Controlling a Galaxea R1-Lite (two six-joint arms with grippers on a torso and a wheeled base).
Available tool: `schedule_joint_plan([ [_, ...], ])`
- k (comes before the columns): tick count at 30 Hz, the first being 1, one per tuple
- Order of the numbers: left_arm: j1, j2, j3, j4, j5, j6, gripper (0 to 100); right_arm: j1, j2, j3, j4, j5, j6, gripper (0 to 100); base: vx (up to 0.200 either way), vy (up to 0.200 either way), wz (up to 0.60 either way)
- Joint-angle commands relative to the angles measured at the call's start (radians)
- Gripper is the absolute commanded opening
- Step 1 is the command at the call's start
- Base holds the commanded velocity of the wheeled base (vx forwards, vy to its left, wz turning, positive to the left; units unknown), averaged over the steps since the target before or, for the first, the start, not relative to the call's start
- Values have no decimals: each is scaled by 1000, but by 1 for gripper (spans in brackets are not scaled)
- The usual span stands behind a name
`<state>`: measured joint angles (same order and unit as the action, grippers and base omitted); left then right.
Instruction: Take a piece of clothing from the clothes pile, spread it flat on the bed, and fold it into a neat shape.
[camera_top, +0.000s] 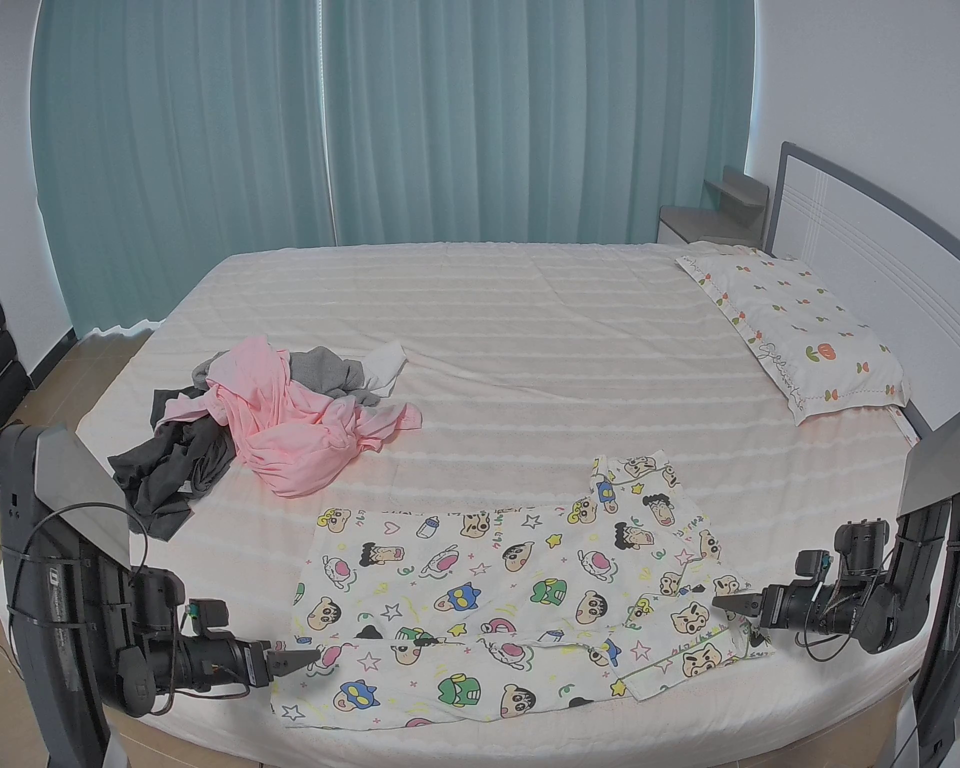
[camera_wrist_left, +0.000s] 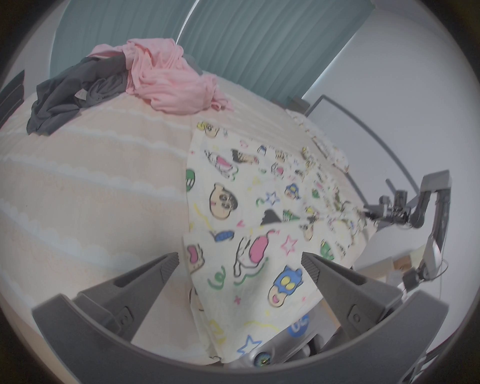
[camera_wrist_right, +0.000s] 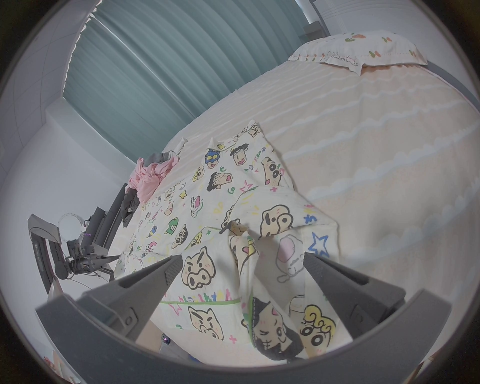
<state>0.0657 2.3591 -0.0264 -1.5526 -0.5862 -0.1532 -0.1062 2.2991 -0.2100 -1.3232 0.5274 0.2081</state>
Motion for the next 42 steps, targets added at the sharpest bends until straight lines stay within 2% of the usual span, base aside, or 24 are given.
schedule_joint_plan([
  [1, 20, -149, -50, -18, -24, -186, 100, 2, -35, 21, -2, -6, -1, 100, 0, 0, 0],
  [3, 20, -189, -75, -18, -26, -304, 100, 2, -35, 20, -5, -7, 1, 100, 0, 0, 0],
  [5, 20, -201, -86, -18, -30, -370, 100, 2, -40, 18, -10, -6, 1, 100, 0, 0, 0],
  [11, 16, -187, -102, -18, -24, -376, 100, -1, -40, 24, -33, -6, 2, 100, 0, 0, 0],
  [18, -1, -187, -115, -18, -21, -431, 100, 0, -40, 26, -34, -7, 2, 100, 57, 0, 0],
  [25, -3, -176, -115, -18, -21, -419, 100, 2, -40, 27, -36, -7, 2, 100, 200, 0, 0],
  [35, -24, -124, -138, -18, -15, -416, 100, 3, -40, 27, -41, -9, 2, 100, 0, 0, 0],
  [38, -66, -97, -182, -18, 62, -422, 100, 3, -41, 27, -41, -7, 2, 100, 0, 0, 0],
  [39, -66, -97, -182, -18, 62, -422, 100, 3, -41, 27, -41, -7, 2, 100, 0, 0, 0],
  [40, -107, -57, -237, -18, 174, -425, 100, 5, -40, 27, -41, -7, 2, 100, 0, 0, 0],
  [41, -124, -38, -276, -18, 226, -428, 100, 6, -40, 29, -41, -7, 2, 100, 0, 0, 0],
  [42, -124, -38, -276, -18, 226, -428, 100, 6, -40, 29, -41, -7, 2, 100, 0, 0, 0],
])
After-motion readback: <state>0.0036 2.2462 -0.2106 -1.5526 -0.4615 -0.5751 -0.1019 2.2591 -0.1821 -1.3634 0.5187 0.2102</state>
